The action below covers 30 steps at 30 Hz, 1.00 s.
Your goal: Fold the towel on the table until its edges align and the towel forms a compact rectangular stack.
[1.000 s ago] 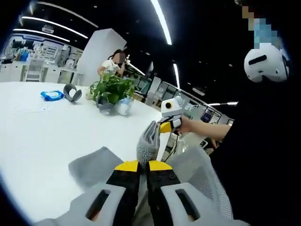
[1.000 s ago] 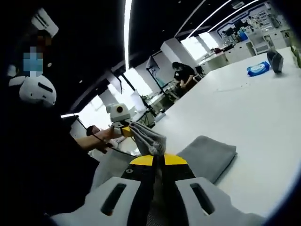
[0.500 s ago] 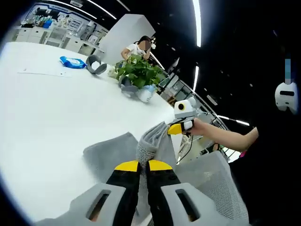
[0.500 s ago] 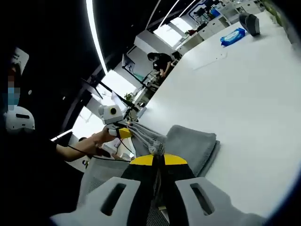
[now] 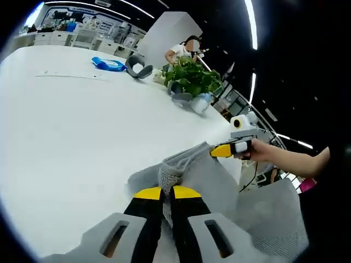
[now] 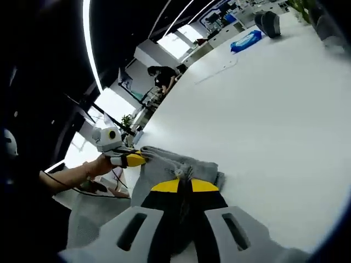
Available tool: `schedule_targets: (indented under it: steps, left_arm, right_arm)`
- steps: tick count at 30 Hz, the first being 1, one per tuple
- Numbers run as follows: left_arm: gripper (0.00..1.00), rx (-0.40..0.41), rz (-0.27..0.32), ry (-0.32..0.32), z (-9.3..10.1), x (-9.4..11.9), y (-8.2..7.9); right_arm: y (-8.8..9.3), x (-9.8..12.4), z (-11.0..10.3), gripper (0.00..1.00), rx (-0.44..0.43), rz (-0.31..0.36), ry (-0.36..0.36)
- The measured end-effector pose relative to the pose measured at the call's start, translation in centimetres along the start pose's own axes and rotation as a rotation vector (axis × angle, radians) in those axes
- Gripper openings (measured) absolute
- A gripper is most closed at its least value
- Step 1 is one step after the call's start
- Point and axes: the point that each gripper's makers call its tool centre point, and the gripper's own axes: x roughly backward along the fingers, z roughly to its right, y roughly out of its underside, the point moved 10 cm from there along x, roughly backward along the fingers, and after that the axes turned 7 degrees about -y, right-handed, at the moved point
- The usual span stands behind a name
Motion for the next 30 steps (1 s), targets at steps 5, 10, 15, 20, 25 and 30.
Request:
schedule_targets:
  steps: [5,10,15,20,25,30]
  left_arm:
    - [0.05,-0.066,-0.021,-0.075,-0.1,-0.9,0.4]
    - [0.05,-0.173,0.019,-0.156,-0.1,-1.2,0.4]
    - [0.21,-0.368,0.048,-0.294,-0.3,-1.9,0.2]
    - [0.23,-0.383,0.114,-0.313,0.2,-0.5,-0.3]
    - [0.24,-0.403,0.158,-0.199,2.1,1.7,-0.3]
    - [0.25,-0.511,0.077,-0.156,4.0,2.6,1.1]
  right_arm:
    - [0.1,-0.9,0.2,0.02,0.188,-0.066,0.130]
    - [0.0,-1.4,-0.2,0.03,0.336,-0.103,0.189]
    - [-0.2,-2.0,-0.5,0.13,0.623,-0.191,0.341]
    - [-1.3,-1.1,-2.2,0.16,0.755,-0.174,0.430]
    - [-0.7,0.6,-5.2,0.17,0.748,-0.154,0.298]
    - [2.7,1.2,-8.4,0.17,0.698,-0.230,0.173]
